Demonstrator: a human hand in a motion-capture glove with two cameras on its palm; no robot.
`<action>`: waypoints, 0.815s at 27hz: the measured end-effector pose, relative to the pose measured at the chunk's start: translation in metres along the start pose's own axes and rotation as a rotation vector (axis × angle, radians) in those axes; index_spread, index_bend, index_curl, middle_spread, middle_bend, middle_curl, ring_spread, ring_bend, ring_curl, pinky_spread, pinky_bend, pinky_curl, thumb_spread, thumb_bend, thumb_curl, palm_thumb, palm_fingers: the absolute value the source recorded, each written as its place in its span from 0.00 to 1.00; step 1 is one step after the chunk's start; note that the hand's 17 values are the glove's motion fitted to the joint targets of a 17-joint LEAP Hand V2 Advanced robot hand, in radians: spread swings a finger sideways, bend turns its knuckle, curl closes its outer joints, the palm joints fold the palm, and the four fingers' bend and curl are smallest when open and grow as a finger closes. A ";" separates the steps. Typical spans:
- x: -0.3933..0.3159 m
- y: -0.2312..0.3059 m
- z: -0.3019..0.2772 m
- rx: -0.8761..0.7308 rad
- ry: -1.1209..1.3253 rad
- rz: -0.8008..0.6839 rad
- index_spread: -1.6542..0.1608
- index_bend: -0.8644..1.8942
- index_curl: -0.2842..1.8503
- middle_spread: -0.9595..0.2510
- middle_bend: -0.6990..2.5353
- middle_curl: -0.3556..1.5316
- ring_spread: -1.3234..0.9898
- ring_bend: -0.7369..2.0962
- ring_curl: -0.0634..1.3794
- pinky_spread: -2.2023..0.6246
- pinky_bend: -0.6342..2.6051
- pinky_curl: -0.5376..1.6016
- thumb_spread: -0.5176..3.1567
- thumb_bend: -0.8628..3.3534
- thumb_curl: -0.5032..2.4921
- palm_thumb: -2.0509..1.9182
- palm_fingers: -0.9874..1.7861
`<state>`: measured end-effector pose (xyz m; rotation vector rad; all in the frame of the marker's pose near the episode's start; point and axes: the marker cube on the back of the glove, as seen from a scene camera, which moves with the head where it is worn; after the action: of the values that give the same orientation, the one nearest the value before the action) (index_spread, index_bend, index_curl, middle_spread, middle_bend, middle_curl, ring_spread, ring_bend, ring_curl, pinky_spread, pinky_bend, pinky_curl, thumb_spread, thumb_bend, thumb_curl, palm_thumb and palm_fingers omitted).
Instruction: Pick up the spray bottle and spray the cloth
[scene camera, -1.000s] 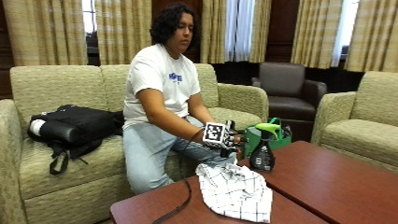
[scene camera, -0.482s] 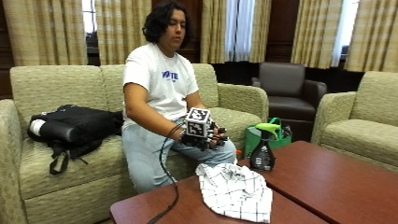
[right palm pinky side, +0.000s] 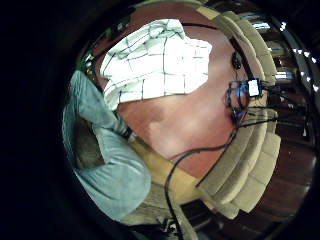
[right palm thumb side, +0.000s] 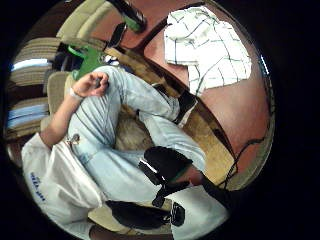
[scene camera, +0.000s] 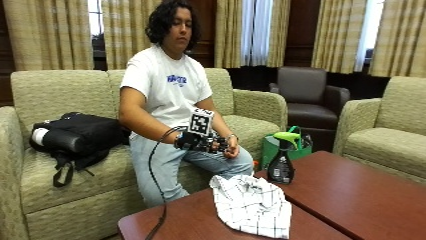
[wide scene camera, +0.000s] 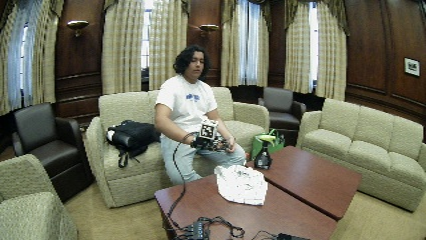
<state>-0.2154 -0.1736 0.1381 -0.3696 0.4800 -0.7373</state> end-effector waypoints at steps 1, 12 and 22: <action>0.000 0.003 0.001 -0.004 0.022 -0.014 0.64 0.35 0.17 0.69 0.28 0.35 0.49 0.38 0.25 0.83 0.33 0.41 0.36 0.19 0.28 0.62 0.33; -0.010 0.017 0.003 -0.014 -0.098 0.070 0.64 0.35 0.18 0.68 0.28 0.35 0.49 0.38 0.25 0.83 0.33 0.42 0.37 0.19 0.28 0.61 0.33; -0.005 0.017 0.012 -0.042 -0.110 0.115 0.64 0.35 0.18 0.69 0.27 0.35 0.49 0.38 0.26 0.83 0.33 0.41 0.37 0.20 0.28 0.61 0.33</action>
<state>-0.2029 -0.1568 0.1418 -0.4164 0.4104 -0.5932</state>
